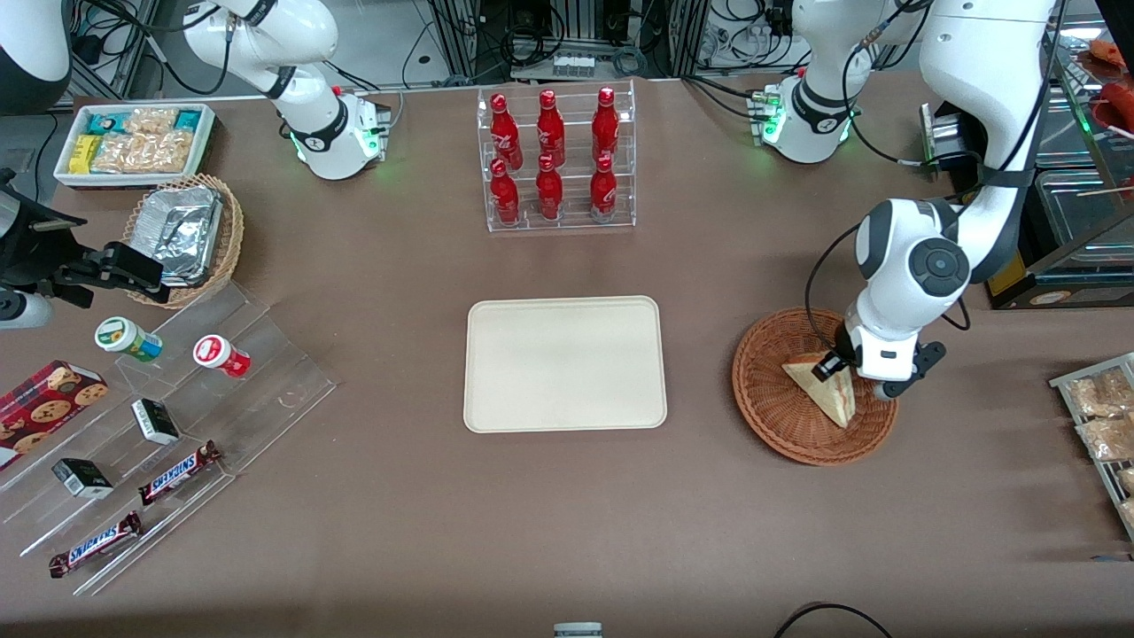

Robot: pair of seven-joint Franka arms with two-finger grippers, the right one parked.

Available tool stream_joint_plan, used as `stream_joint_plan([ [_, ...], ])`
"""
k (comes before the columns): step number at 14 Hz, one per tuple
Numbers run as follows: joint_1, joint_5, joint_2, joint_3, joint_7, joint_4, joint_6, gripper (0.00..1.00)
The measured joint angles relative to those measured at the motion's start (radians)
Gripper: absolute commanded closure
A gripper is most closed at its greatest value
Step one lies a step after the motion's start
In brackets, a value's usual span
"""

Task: Place sandwich from basket to tray
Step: 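Close the left gripper on the wrapped sandwich, then lift the sandwich and carry it with the left gripper over the cream tray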

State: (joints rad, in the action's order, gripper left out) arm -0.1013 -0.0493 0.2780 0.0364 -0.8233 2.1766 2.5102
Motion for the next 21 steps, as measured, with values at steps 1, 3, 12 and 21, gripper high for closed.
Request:
stream_joint_plan([
  [1, 0.0, 0.0, 0.004, 0.0, -0.004, -0.011, 0.0, 1.0],
  [3, 0.0, -0.008, 0.005, 0.0, -0.009, -0.029, -0.004, 1.0],
  [12, -0.254, -0.086, -0.094, 0.025, -0.002, -0.311, -0.548, 1.0],
  [21, -0.636, -0.085, 0.255, 0.035, -0.092, -0.622, -0.541, 1.0],
])
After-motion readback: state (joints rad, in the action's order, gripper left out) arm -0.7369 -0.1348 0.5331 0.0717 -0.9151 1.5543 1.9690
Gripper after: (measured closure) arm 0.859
